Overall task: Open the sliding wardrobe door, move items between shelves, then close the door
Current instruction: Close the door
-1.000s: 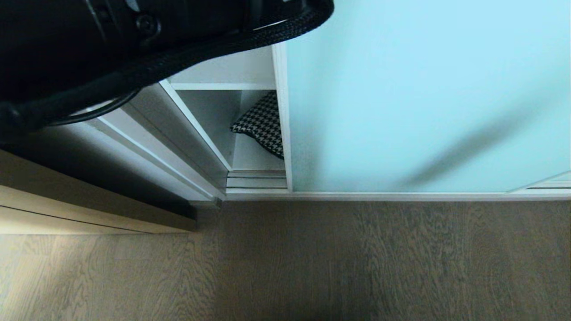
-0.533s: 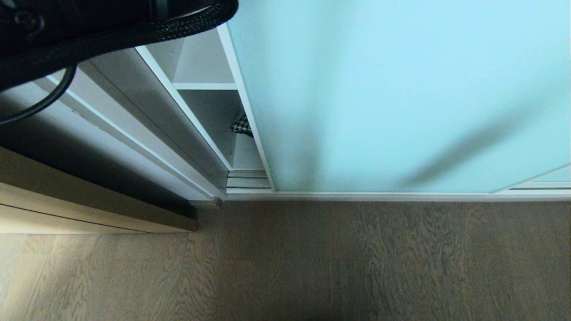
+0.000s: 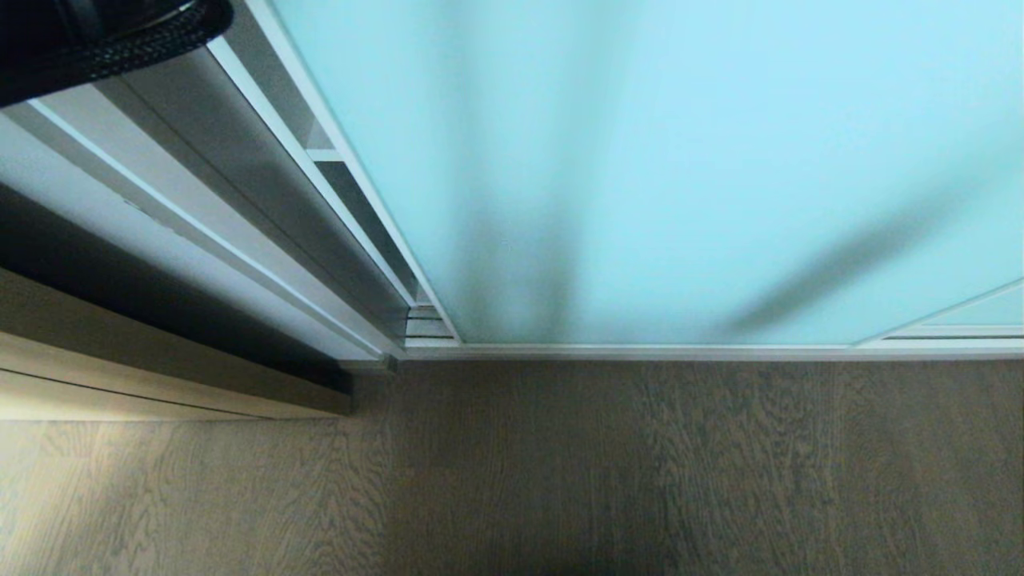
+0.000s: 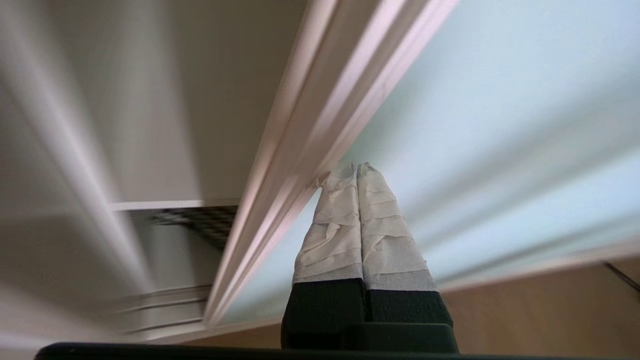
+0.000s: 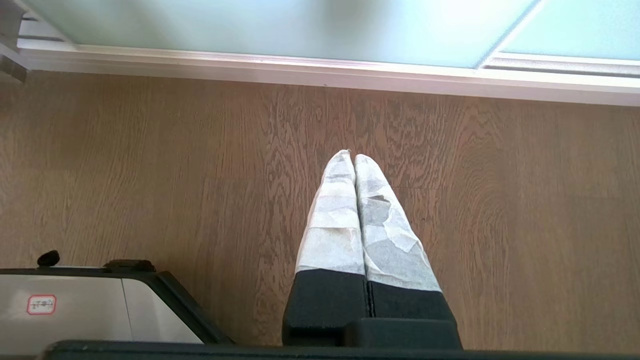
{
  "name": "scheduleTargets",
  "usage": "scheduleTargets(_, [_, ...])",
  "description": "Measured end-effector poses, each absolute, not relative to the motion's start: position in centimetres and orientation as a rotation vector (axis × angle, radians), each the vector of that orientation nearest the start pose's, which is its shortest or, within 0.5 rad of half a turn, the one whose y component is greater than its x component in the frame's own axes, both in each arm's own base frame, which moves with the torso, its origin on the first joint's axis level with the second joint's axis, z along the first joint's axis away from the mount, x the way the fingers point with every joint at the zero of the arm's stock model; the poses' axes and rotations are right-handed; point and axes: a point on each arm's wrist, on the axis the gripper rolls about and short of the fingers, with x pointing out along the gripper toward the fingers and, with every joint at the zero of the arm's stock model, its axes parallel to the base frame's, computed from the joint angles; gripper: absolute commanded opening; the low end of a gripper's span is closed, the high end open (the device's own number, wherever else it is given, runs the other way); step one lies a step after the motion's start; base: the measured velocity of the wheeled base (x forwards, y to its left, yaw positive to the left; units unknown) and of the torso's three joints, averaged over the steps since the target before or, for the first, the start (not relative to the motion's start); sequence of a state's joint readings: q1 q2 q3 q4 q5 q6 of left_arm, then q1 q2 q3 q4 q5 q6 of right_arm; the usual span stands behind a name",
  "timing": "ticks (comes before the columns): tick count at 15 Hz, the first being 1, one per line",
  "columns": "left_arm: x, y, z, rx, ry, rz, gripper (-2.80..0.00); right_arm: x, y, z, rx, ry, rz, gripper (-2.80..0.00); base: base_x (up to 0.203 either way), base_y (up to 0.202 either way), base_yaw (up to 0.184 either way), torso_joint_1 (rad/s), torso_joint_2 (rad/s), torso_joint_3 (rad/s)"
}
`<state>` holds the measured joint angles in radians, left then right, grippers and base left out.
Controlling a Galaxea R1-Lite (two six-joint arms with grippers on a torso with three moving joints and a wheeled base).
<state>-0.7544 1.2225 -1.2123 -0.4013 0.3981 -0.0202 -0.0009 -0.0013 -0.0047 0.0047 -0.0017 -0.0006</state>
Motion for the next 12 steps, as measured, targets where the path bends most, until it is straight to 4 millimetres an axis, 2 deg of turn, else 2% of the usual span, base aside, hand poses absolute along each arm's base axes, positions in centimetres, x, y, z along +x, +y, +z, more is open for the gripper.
scheduleTargets(6, [11.4,-8.4,39.1,-0.218,-0.346,-0.295,-2.8,-2.3,0.0,7.6,0.0,-0.002,-0.002,-2.8,0.0,0.0,0.0,0.0,0.0,0.0])
scheduleTargets(12, [10.9,-7.6,39.0,-0.215,-0.352,-0.277,-2.8,-2.3,0.0,7.6,0.0,-0.002,-0.003,-2.8,0.0,0.0,0.0,0.0,0.0,0.0])
